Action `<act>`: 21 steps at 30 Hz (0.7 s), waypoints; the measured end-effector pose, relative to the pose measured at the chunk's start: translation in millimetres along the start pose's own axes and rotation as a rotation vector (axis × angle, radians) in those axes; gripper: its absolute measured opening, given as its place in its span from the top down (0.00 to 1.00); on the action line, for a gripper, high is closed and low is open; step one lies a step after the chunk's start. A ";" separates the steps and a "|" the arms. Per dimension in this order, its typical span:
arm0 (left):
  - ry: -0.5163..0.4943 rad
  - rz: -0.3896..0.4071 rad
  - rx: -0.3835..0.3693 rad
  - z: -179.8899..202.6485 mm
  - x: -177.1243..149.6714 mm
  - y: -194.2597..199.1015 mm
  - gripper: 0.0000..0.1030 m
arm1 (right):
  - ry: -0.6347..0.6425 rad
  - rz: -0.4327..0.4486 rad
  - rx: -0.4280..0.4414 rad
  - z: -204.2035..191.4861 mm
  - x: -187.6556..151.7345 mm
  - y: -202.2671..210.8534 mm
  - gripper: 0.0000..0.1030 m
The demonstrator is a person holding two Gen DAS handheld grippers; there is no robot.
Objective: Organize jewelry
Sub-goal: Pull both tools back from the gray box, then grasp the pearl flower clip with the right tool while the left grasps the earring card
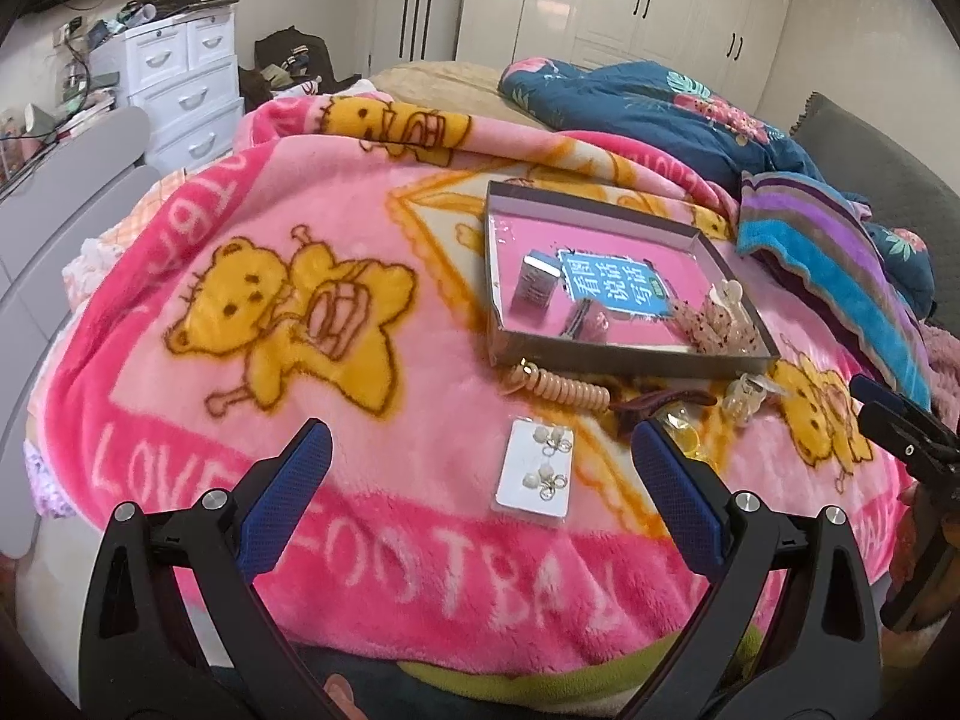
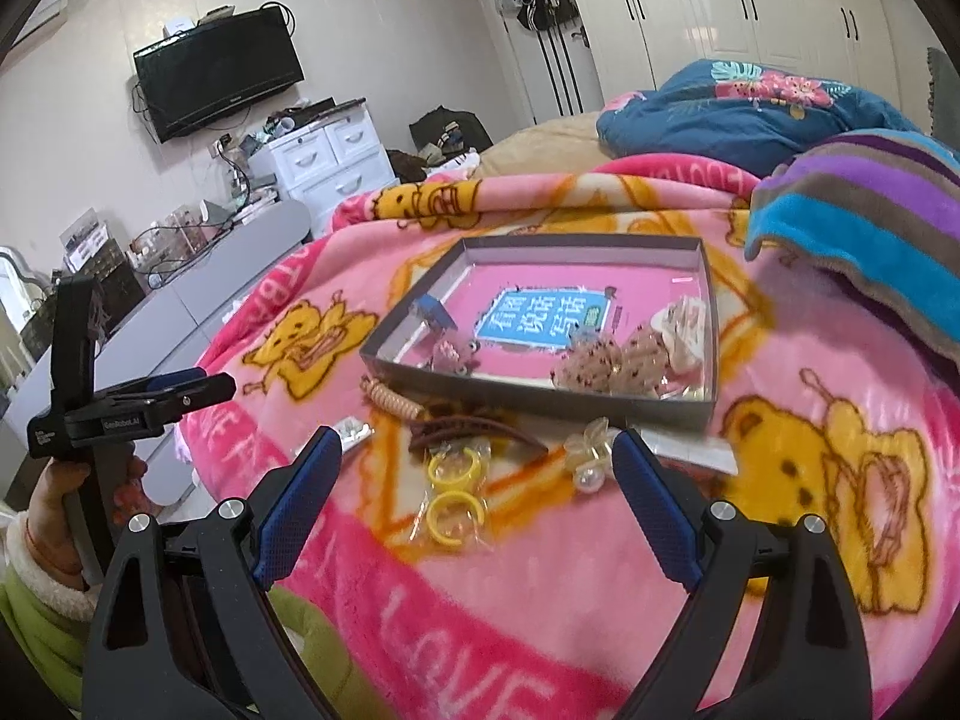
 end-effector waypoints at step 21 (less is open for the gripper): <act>-0.068 -0.113 -0.008 26.3 -32.5 -43.0 0.09 | -0.050 -0.091 -0.038 22.8 -34.9 -24.0 0.12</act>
Point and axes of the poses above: each gripper's, at about its wrist camera, not at the fingertips, and y roughly against the way its jaws point, z to its right, x to its top, the point moved 6 cm from there along -y, roughly the way its jaws point, and after that the axes turned 7 degrees about -x, right-handed, at the moved point
